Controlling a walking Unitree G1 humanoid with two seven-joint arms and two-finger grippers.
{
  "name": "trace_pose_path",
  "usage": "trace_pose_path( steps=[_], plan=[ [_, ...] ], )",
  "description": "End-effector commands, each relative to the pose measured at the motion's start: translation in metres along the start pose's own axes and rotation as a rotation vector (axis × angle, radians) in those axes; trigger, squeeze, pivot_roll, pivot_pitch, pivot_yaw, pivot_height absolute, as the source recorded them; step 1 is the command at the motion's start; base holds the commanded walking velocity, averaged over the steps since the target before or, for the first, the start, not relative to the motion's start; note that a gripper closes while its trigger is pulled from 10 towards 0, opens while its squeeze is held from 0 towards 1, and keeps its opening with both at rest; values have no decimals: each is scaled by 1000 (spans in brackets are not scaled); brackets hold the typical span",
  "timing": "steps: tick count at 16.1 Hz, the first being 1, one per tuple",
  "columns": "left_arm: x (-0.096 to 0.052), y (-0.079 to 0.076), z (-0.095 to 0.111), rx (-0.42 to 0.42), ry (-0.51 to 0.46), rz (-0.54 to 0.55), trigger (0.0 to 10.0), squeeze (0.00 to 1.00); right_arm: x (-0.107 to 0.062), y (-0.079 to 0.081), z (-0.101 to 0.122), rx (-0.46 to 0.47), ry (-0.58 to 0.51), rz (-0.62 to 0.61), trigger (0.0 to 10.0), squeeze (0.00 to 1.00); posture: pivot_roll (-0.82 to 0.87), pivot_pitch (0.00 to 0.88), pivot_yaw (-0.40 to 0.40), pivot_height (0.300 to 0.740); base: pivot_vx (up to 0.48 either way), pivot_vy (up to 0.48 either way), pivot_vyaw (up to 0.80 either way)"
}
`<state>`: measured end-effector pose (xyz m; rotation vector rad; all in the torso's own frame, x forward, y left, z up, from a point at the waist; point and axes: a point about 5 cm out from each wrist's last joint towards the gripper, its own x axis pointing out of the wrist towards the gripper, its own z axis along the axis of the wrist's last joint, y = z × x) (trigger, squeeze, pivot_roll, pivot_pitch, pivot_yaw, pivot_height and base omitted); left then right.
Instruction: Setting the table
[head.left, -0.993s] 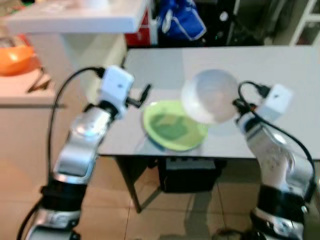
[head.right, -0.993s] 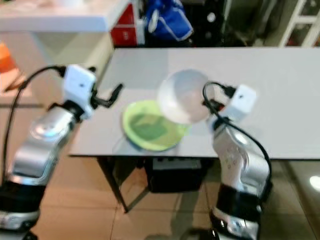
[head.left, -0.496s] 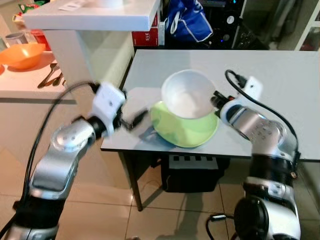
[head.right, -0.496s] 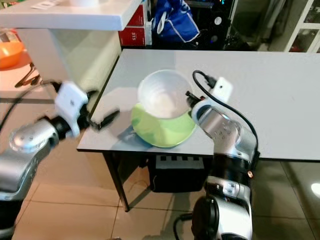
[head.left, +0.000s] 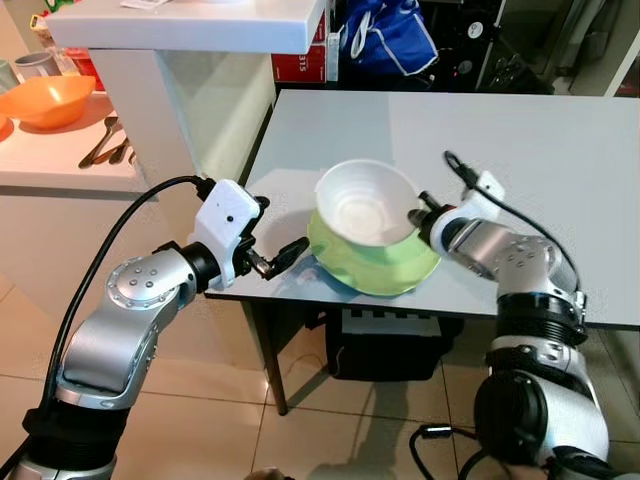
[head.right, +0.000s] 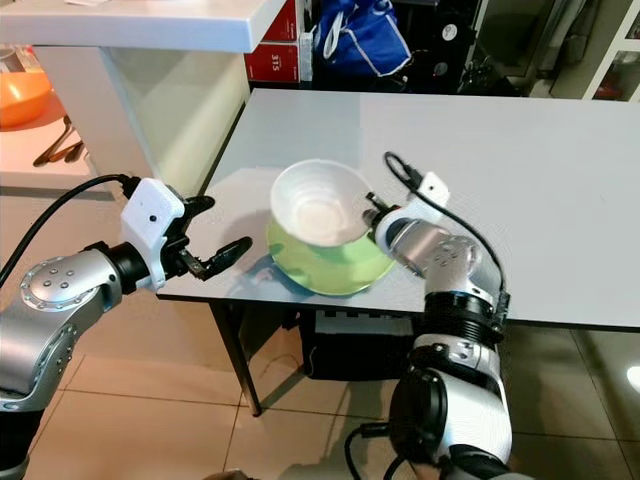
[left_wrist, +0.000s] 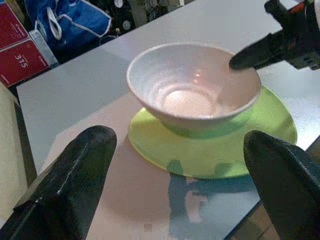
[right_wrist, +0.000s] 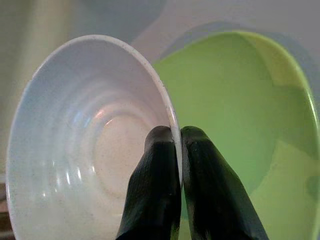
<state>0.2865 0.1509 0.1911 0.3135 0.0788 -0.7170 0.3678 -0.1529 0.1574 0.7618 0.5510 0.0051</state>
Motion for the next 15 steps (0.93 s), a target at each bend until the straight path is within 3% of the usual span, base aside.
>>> trace_pose_path(
  steps=[1,4,7,10,15],
  plan=[
    [-1,-1,5,12,-6,-9,10000,0,-3,14,11,6,-29,53,10000,0,48,0,29,740,0,0,0],
    [0,2,5,20,9,9,10000,0,-3,17,14,-16,-44,74,10000,0,41,0,33,740,0,0,0],
    [7,11,11,74,-17,124,10000,0,-2,13,37,-93,-205,17,10000,0,48,0,26,740,0,0,0],
    [13,21,19,56,-58,288,10000,0,-12,9,53,-75,-315,4,10000,0,48,0,32,740,0,0,0],
    [30,18,33,-6,-154,367,10000,0,-18,-9,64,-77,-409,-60,10000,0,35,0,51,740,0,0,0]
  ],
)
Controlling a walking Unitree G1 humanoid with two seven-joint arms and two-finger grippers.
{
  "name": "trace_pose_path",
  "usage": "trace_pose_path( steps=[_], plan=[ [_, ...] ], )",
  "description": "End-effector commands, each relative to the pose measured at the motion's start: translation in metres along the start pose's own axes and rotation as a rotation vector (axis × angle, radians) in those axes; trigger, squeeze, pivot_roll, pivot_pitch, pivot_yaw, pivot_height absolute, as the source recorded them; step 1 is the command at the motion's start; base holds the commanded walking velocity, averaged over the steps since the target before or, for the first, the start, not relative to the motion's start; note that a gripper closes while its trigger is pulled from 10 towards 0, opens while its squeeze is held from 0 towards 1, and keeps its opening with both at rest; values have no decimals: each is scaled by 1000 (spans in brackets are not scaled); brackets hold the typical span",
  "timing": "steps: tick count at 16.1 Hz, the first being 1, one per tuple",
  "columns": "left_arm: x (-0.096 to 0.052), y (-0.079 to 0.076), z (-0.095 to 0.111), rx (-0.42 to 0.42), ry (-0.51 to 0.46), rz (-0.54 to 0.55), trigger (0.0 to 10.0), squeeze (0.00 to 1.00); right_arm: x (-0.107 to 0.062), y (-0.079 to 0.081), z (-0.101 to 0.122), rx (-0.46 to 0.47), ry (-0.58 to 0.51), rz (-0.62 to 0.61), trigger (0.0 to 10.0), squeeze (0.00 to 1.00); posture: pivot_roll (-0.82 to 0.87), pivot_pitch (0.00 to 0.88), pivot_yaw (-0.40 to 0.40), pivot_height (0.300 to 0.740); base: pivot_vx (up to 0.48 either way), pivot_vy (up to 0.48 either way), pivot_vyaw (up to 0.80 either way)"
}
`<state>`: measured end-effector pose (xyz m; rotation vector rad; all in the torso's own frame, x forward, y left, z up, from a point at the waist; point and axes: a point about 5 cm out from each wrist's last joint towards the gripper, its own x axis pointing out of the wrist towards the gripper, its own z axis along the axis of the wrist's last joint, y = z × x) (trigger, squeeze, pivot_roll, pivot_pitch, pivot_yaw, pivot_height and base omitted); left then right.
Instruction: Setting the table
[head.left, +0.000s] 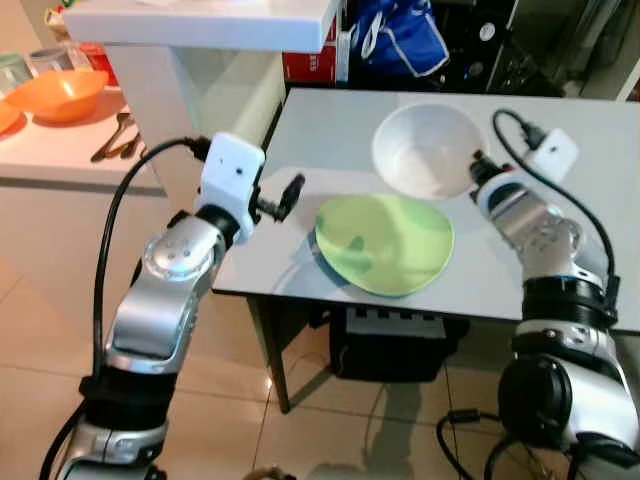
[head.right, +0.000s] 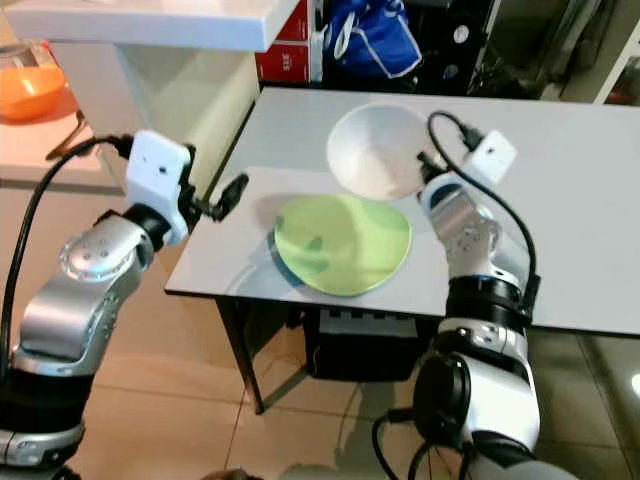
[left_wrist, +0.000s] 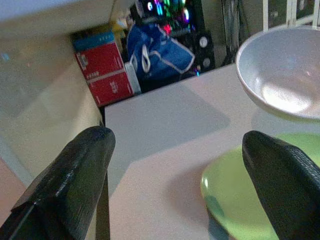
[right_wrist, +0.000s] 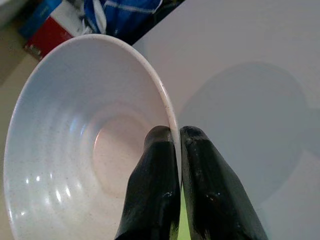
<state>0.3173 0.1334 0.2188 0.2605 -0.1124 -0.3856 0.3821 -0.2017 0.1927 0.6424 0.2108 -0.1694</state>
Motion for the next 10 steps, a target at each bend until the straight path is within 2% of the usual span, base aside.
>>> trace_pose_path(
  steps=[1,5,10],
  plan=[
    [3,1,3,-5,-19,2,10000,0,-3,-1,3,14,-24,1,10000,0,32,0,53,740,0,0,0],
    [4,0,3,15,-18,-11,10000,0,-5,-4,0,3,-21,2,10000,0,33,0,52,740,304,0,-734],
    [5,4,2,58,-7,-16,10000,0,-2,-4,3,-10,-28,1,10000,0,33,0,53,740,319,0,0]
  ],
)
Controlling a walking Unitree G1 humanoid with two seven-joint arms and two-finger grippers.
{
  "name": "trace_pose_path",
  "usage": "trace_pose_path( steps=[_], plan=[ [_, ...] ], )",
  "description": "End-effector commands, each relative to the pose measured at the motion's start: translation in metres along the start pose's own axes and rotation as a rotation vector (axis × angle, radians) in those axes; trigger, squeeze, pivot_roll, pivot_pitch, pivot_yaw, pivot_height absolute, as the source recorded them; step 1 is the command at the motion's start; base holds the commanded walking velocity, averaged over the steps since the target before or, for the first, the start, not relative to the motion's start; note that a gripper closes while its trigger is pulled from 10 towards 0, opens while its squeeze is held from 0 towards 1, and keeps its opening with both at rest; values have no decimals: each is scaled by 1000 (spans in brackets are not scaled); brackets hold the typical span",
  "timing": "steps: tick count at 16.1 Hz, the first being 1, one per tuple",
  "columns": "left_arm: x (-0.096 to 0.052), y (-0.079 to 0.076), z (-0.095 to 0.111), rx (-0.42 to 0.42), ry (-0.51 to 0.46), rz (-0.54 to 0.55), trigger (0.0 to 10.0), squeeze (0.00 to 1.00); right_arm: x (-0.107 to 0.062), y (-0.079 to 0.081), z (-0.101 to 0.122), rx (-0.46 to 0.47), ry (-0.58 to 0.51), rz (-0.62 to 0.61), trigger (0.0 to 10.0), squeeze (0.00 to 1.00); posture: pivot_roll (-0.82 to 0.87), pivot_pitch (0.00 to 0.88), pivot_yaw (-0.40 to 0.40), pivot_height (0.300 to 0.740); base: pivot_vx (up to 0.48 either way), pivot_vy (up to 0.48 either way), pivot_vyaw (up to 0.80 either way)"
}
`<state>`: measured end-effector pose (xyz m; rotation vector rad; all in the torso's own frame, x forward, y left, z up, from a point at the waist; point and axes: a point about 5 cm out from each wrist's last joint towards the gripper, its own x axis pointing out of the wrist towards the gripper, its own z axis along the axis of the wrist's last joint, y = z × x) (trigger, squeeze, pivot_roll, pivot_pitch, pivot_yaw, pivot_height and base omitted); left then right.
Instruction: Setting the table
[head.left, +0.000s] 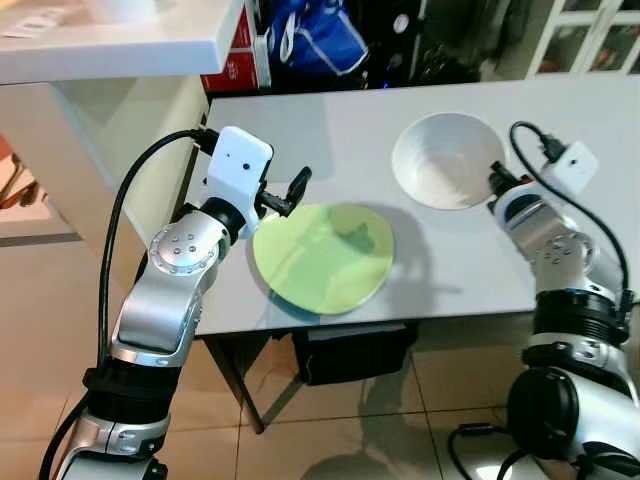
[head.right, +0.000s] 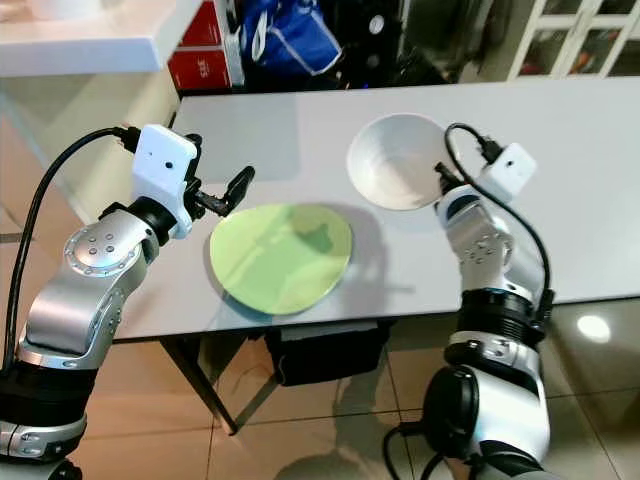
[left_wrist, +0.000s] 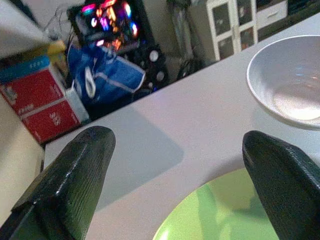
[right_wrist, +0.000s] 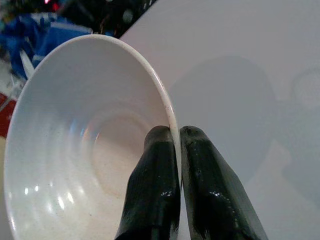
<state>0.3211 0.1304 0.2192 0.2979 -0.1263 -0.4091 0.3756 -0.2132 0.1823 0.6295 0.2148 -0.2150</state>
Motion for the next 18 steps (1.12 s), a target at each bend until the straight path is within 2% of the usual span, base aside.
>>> trace_pose_path(
  steps=[1,12,14,15,18],
  plan=[
    [1,6,1,19,1,8,10000,0,0,13,5,2,-18,47,10000,0,31,0,54,740,319,0,0],
    [1,6,0,27,4,1,10000,0,0,14,3,-32,11,64,10000,0,33,0,46,740,306,0,0],
    [0,8,-2,52,22,22,10000,0,0,14,4,-33,11,65,10000,0,33,0,45,740,0,0,0],
    [-1,9,-2,40,23,33,10000,0,1,13,5,-33,11,65,10000,0,35,0,44,740,0,0,0],
    [-9,7,-5,61,37,3,10000,0,1,2,-2,-18,28,48,10000,0,45,0,41,740,0,0,0]
  ],
)
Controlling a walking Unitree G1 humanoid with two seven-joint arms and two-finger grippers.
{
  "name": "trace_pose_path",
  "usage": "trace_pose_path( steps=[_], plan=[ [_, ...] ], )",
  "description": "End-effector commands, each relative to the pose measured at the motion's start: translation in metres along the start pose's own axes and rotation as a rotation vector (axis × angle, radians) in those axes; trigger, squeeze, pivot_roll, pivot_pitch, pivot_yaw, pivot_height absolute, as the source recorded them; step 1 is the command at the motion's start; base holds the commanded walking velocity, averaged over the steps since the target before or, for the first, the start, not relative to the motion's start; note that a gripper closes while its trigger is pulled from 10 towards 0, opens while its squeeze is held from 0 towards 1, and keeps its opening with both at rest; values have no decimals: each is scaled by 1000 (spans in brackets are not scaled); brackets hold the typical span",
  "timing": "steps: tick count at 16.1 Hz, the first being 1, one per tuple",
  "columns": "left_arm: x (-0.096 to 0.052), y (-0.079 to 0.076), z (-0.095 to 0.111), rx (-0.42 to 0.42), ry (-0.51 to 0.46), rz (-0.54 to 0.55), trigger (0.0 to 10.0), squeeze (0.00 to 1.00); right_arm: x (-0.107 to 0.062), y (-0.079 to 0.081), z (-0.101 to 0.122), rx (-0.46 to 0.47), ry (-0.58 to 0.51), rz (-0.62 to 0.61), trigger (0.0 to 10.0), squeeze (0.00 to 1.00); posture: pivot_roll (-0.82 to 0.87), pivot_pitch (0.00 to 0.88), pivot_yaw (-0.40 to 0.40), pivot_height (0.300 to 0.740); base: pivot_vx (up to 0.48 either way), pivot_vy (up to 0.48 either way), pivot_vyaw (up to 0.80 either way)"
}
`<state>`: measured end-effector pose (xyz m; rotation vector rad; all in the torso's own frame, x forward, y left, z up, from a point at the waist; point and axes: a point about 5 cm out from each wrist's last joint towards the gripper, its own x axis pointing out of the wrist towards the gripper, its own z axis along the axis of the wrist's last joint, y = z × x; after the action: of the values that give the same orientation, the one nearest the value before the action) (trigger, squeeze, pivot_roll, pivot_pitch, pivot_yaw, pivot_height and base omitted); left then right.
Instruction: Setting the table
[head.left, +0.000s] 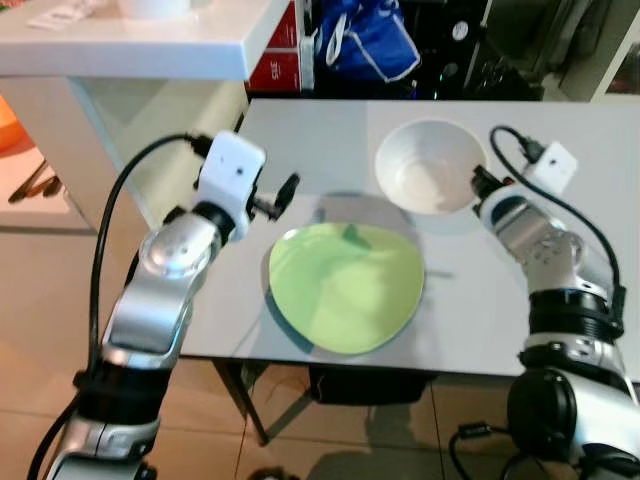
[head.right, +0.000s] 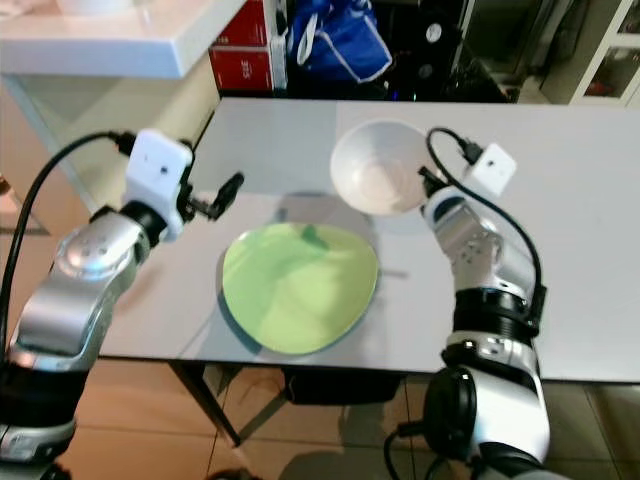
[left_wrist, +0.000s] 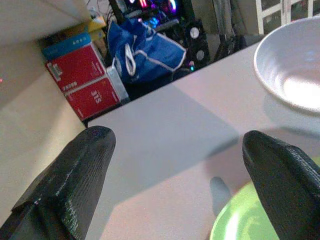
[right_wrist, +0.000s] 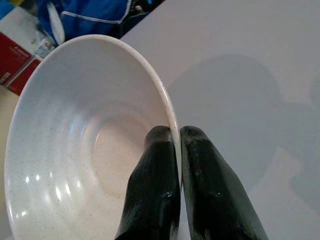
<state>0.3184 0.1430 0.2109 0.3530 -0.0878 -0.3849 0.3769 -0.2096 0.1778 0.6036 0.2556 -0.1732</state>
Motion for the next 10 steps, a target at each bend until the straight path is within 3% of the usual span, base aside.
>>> trace_pose_path(
  steps=[1,6,8,10],
  plan=[
    [-5,0,2,13,-8,-18,10000,0,1,-1,-1,17,0,8,10000,0,37,0,43,740,0,0,0],
    [-23,-16,-10,-10,14,-183,10000,0,11,-7,-14,141,40,-22,10000,0,5,0,50,740,0,0,0],
    [-39,-27,-16,-40,23,-295,10000,0,17,-6,-21,183,85,-23,10000,0,-5,0,49,740,0,0,0],
    [-44,-28,-16,-36,21,-308,10000,0,21,-5,-20,152,89,-31,10000,0,-2,0,44,740,0,0,0]
  ],
)
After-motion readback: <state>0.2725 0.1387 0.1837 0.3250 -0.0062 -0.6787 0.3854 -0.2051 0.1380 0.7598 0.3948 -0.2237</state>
